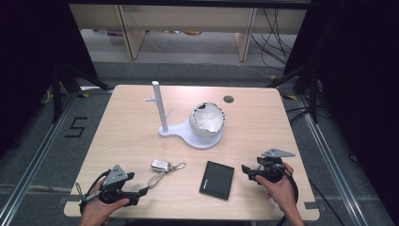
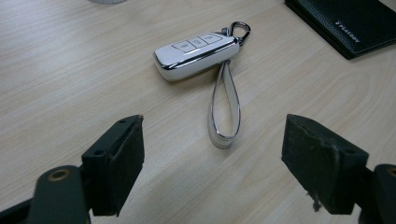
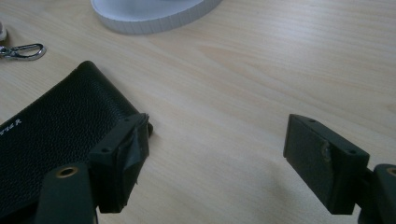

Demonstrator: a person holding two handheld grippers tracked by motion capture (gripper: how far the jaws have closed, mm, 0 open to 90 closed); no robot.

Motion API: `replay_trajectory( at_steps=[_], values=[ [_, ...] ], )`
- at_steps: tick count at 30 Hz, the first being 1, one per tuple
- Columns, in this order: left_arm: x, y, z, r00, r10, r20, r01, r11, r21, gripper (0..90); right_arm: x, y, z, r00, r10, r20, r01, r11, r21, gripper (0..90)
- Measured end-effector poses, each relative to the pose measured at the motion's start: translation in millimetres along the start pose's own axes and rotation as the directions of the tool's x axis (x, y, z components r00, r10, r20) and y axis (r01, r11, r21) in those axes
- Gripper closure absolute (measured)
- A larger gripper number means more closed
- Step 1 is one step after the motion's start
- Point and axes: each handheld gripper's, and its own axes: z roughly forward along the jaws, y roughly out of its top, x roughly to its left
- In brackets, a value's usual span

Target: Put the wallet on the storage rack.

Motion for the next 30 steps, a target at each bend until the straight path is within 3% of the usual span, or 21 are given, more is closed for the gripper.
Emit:
replay_trajectory(
  at_steps=[2, 3, 5, 6, 8, 9, 10, 11, 12, 15, 16, 17, 19, 20, 22, 23, 24, 27, 28, 29, 30],
  values=[
    [-2.3, 0.2, 1.5, 0.9997, -0.023, 0.001, 0.023, 0.9996, -0.019, 20.6, 0.2, 0.4, -0.9, 1.0000, -0.004, -0.002, 0.004, 1.000, 0.020, 23.4],
    [-2.8, 0.2, 1.9, 0.9996, -0.027, 0.001, 0.027, 0.9994, -0.021, 20.2, -2.0, 0.7, -0.3, 0.9995, -0.031, 0.000, 0.031, 0.999, 0.015, 23.4],
    [-3.0, 0.0, 2.1, 0.9999, -0.015, 0.000, 0.015, 0.9998, -0.016, 19.7, -2.0, 0.8, -0.3, 0.9996, -0.029, -0.003, 0.029, 0.999, 0.016, 23.6],
    [-3.4, 0.6, 2.2, 0.9999, 0.012, 0.005, -0.012, 0.9999, 0.004, 19.7, -2.1, 0.8, -0.5, 0.9996, -0.029, -0.005, 0.029, 0.999, 0.016, 24.3],
    [-5.6, 0.3, 3.6, 0.9999, 0.015, 0.001, -0.015, 0.9999, -0.006, 19.7, -2.0, 0.8, -0.8, 0.9995, -0.033, -0.004, 0.033, 0.999, 0.017, 25.8],
    [-6.8, 0.6, 4.4, 0.9999, 0.015, 0.005, -0.015, 0.9999, -0.003, 19.4, -1.3, 0.8, 0.5, 0.9990, -0.030, -0.034, 0.031, 0.999, 0.035, 26.6],
    [-6.1, 0.6, 4.3, 0.9994, 0.035, 0.001, -0.035, 0.9993, 0.010, 19.1, -1.2, 0.9, 0.2, 0.9989, -0.040, -0.026, 0.041, 0.999, 0.033, 26.6],
    [-8.6, 0.4, 6.4, 0.9998, 0.022, 0.002, -0.022, 0.9997, -0.007, 19.1, -1.2, 0.9, 0.2, 0.9989, -0.040, -0.026, 0.041, 0.999, 0.033, 26.6],
    [-11.4, 1.2, 7.3, 0.9989, 0.042, 0.022, -0.042, 0.9991, 0.002, 19.2, -0.6, 0.7, 1.6, 0.9986, -0.041, -0.032, 0.042, 0.999, 0.028, 26.6],
    [-14.8, 2.1, 8.4, 0.9981, 0.039, 0.047, -0.038, 0.9992, -0.005, 19.3, 2.3, 0.9, 1.6, 0.9992, -0.008, -0.038, 0.009, 0.999, 0.031, 26.6],
    [-16.7, 3.4, 8.3, 0.9979, 0.042, 0.050, -0.042, 0.9991, -0.002, 19.6, 1.6, 1.8, 0.7, 0.9993, -0.020, -0.031, 0.022, 0.999, 0.039, 26.7],
    [-21.8, 4.2, 11.6, 0.9975, 0.019, 0.067, -0.017, 0.9992, -0.037, 20.4, -0.6, 2.6, 0.8, 0.9984, -0.050, -0.026, 0.051, 0.998, 0.031, 27.1],
    [-25.9, 6.6, 12.2, 0.9958, 0.046, 0.080, -0.044, 0.9987, -0.026, 22.7, -0.8, 3.9, 1.9, 0.9972, -0.046, -0.059, 0.047, 0.999, 0.027, 28.7],
    [-31.2, 8.1, 14.9, 0.9953, 0.040, 0.088, -0.036, 0.9985, -0.040, 24.1, -0.4, 4.7, 1.7, 0.9971, -0.043, -0.063, 0.045, 0.999, 0.030, 28.8],
    [-38.4, 10.5, 20.7, 0.9918, 0.042, 0.121, -0.036, 0.9981, -0.050, 27.7, 0.7, 7.6, 0.1, 0.9968, -0.053, -0.060, 0.055, 0.998, 0.037, 29.3],
    [-40.9, 12.1, 21.1, 0.9897, 0.065, 0.128, -0.062, 0.9978, -0.025, 29.2, 3.7, 9.4, -0.4, 0.9966, -0.026, -0.078, 0.031, 0.998, 0.058, 29.3],
    [-43.8, 13.0, 23.2, 0.9880, 0.069, 0.139, -0.066, 0.9975, -0.025, 33.1, 1.2, 11.6, 0.1, 0.9943, -0.064, -0.085, 0.068, 0.997, 0.042, 29.4],
    [-55.8, 16.5, 31.4, 0.9799, 0.100, 0.173, -0.095, 0.9949, -0.034, 42.2, 1.5, 16.3, -1.2, 0.9923, -0.076, -0.097, 0.081, 0.996, 0.045, 29.9],
    [-59.1, 17.7, 33.5, 0.9763, 0.123, 0.178, -0.118, 0.9924, -0.035, 49.4, 2.2, 19.3, -1.1, 0.9913, -0.084, -0.101, 0.088, 0.995, 0.039, 30.2],
    [-61.9, 19.1, 35.8, 0.9727, 0.139, 0.186, -0.136, 0.9902, -0.032, 49.4, 2.2, 19.3, -1.1, 0.9913, -0.084, -0.101, 0.088, 0.995, 0.039, 30.2],
    [-62.4, 21.3, 37.3, 0.9660, 0.172, 0.193, -0.173, 0.9849, -0.016, 54.5, 5.6, 22.3, -2.6, 0.9935, -0.056, -0.099, 0.062, 0.996, 0.061, 30.4]
  ],
)
